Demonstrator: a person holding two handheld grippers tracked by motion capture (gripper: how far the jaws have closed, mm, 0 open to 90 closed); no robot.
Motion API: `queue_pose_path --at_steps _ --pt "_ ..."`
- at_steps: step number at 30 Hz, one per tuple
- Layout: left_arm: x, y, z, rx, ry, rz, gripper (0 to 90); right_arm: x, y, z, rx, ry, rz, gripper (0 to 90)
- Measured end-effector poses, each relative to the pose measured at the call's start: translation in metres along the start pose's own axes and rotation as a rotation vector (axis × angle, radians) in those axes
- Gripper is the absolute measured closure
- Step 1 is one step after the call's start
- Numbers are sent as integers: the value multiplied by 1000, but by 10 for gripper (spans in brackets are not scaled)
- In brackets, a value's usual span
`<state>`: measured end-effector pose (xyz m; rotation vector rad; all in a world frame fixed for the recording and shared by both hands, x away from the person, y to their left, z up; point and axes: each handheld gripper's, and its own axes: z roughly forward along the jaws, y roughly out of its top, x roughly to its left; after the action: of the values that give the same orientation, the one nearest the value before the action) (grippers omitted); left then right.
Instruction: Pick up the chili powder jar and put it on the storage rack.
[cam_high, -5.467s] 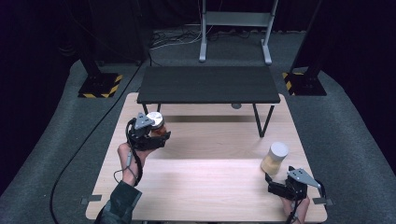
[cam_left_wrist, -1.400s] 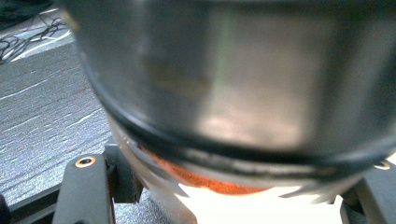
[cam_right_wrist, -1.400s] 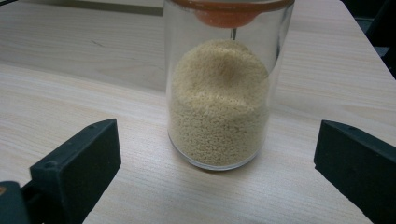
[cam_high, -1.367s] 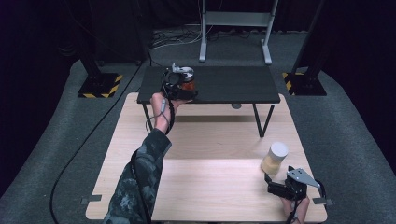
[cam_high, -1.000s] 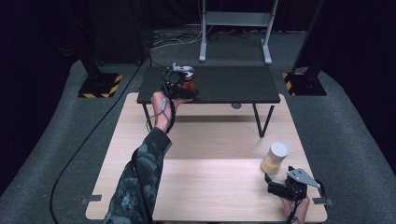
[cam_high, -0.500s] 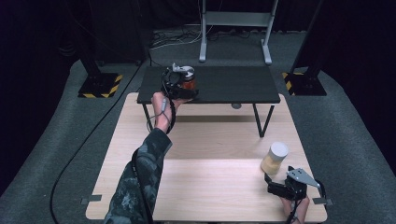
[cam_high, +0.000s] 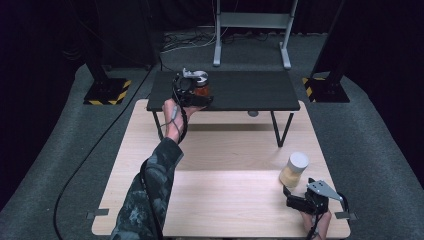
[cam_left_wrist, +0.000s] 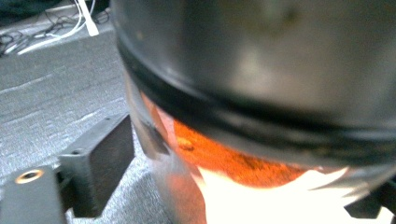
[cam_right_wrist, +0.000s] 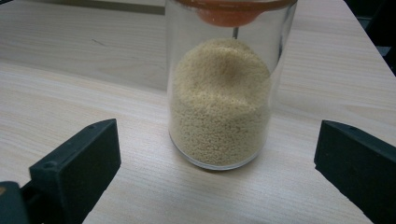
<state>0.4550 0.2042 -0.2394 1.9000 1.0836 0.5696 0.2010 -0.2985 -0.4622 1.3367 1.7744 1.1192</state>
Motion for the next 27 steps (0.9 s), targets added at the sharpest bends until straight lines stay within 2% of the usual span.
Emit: queue_pose_path --at_steps 4,6,8,14,16,20,22,27 --pt "-2 4 -7 28 4 8 0 0 0 0 -2 -3 2 0" --pt "-3 5 -12 46 12 13 0 0 0 0 -1 -4 4 0" --pt "-2 4 -17 57 2 18 0 1 0 0 -1 -4 3 0" --pt "-5 -8 -34 82 25 56 0 1 0 0 -2 -6 3 0" --pt "-4 -13 -40 87 17 63 0 1 0 0 -2 -6 2 0" --pt "-10 -25 -52 104 5 107 0 1 -1 0 -3 -8 6 0" --pt "-15 -36 -60 111 -1 131 1 1 0 0 -2 -8 5 0" --pt "-28 -71 -67 128 5 149 0 2 0 0 -2 -11 5 0"
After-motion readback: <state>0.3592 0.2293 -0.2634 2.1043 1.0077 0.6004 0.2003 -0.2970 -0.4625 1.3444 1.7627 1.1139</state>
